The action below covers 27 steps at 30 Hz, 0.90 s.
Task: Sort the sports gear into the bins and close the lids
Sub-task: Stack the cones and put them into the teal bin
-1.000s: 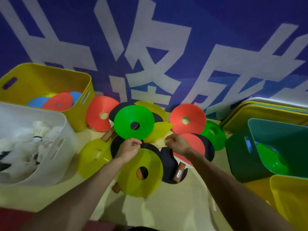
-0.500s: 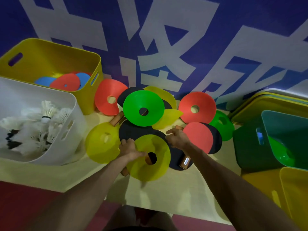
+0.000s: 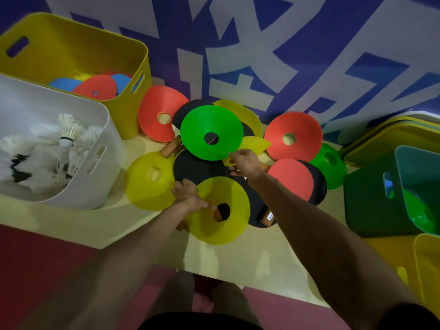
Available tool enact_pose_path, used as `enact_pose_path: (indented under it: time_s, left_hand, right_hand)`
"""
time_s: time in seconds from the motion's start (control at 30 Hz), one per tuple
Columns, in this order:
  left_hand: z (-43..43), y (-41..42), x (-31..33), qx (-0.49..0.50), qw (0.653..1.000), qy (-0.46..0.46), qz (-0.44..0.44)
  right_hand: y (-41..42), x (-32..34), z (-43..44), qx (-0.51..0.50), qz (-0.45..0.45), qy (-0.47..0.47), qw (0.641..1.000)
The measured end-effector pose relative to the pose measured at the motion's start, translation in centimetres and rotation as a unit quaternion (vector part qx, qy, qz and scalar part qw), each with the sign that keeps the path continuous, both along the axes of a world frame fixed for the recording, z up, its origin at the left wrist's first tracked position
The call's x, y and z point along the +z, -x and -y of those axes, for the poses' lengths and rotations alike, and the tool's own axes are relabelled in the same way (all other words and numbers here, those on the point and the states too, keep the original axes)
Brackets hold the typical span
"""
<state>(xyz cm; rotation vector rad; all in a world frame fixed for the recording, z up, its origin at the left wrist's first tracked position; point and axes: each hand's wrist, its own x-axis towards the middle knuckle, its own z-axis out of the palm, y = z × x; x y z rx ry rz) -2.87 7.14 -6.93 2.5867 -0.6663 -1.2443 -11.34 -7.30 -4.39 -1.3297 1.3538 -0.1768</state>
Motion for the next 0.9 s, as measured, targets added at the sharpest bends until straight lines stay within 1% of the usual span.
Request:
enact_pose_path:
  time_s: [0.13, 0.3, 0.4, 0.47, 0.6, 0.7, 0.9]
  left_hand:
    - [-0.1, 0.0, 0.2, 0.029, 0.999, 0.025, -0.008]
    - [-0.9, -1.0, 0.8, 0.099, 0.985, 0.108, -0.091]
    - [-1.2, -1.6, 2.1, 0.060, 0.980, 0.149, -0.116]
    - [-1.1, -2.0, 3.1, 0.033, 0.977, 0.174, -0.122]
    - [-0.6, -2.8, 4.9, -0.028, 0.977, 0.197, -0.074]
    - [0.0, -2.9, 6.8, -0.092, 0.977, 0.192, -0.027]
    - [1.6, -1.9, 10.8, -0.187, 0.962, 0.194, 0.049]
  right_hand:
    - [-1.5, -0.8, 0.3, -0.036, 0.004, 0.006, 0.999]
    - [-2.0, -0.8, 0.4, -0.102, 0.005, -0.026, 0.994]
    - [-1.9, 0.0, 0.5, -0.131, 0.006, -0.009, 0.991]
    - [-1.5, 0.7, 0.9, -0.138, -0.010, 0.035, 0.990]
    - [0.2, 2.7, 2.3, -0.144, -0.042, 0.135, 0.979]
    - [2.5, 4.4, 3.5, -0.126, -0.075, 0.185, 0.972]
    - [7.6, 8.0, 5.4, -0.140, -0.009, 0.185, 0.973]
